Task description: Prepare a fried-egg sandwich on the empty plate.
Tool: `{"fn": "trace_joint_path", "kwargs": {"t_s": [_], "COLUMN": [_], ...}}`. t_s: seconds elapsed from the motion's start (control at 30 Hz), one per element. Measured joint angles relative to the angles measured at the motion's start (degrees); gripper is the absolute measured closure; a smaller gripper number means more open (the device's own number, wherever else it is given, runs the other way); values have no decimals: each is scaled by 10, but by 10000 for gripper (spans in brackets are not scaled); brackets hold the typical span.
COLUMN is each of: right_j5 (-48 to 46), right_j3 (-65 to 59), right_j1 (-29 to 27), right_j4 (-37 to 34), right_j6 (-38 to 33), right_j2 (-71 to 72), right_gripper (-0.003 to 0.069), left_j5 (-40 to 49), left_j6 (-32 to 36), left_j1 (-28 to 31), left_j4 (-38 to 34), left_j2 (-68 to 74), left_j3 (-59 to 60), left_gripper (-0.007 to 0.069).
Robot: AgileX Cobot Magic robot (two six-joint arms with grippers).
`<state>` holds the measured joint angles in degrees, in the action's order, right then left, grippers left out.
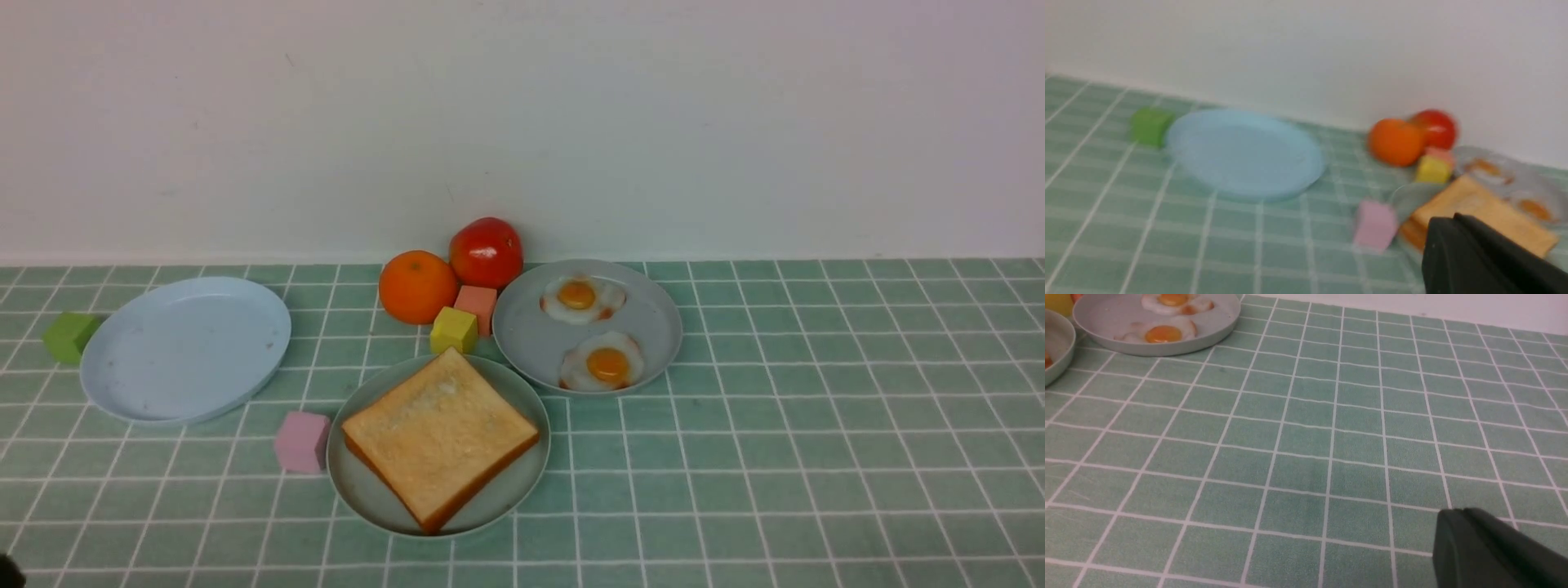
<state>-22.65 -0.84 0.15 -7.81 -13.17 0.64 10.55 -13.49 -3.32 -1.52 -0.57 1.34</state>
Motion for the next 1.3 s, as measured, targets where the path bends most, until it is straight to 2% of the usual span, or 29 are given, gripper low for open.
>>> {"fn": "trace_joint_path", "kwargs": {"t_s": [0.17,1.3], "right_j5": [0,0], "right_j3": [0,0], "right_j1": [0,0], "right_j4": [0,0], "right_j6": [0,0], "right_j2": [0,0], "right_gripper": [655,619], "left_j5": [106,106], "left_j6": [-2,-3], "left_j1": [16,16], "left_j4": [6,8], "left_j2": [0,0], "left_j3": [4,4], "left_gripper": [638,638]}}
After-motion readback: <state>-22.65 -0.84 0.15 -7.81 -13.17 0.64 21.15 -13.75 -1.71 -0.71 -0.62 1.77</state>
